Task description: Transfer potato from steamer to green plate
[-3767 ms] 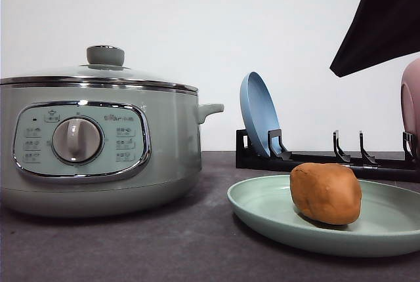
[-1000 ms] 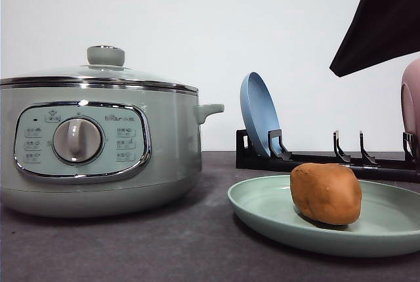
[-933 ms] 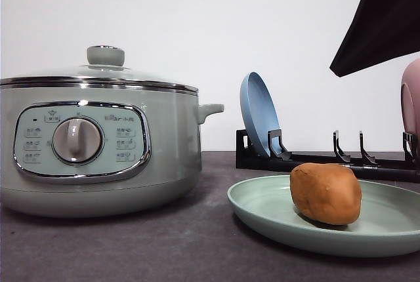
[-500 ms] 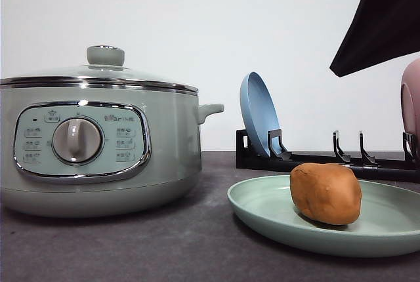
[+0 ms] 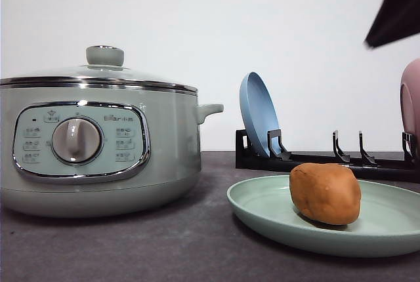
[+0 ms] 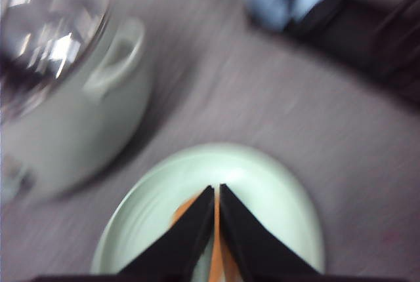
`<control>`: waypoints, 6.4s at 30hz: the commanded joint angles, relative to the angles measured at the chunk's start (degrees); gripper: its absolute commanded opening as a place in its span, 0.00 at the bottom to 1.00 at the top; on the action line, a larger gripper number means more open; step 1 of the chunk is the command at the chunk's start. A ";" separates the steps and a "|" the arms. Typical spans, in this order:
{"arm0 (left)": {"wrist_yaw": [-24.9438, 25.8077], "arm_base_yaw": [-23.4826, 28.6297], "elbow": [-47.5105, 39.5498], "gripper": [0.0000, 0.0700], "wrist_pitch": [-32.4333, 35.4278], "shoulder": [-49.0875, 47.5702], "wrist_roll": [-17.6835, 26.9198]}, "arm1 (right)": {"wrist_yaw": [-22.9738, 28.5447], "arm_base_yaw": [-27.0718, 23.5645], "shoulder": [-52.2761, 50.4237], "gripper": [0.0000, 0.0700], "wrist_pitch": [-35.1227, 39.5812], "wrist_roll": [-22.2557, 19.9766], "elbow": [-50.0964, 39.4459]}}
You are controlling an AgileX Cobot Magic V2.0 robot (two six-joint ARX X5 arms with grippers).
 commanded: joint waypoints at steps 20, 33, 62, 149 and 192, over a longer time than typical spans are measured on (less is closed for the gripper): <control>-0.09 0.07 -1.18 0.00 -0.46 -0.11 -0.17 | -9.01 -27.08 -32.09 0.00 18.29 -12.27 -26.72; -0.09 0.07 -1.18 0.00 -0.45 -0.11 -0.17 | -10.53 -25.33 -38.88 0.00 18.28 -13.63 -34.51; -0.09 0.07 -1.18 0.00 -0.46 -0.11 -0.17 | -10.33 -24.28 -40.36 0.00 12.26 -11.80 -35.44; -0.09 0.07 -1.18 0.00 -0.46 -0.11 -0.17 | -10.33 -24.28 -40.36 0.00 12.26 -11.81 -35.44; -0.09 0.07 -1.18 0.00 -0.46 -0.11 -0.17 | -10.33 -24.28 -40.36 0.00 12.26 -11.82 -35.44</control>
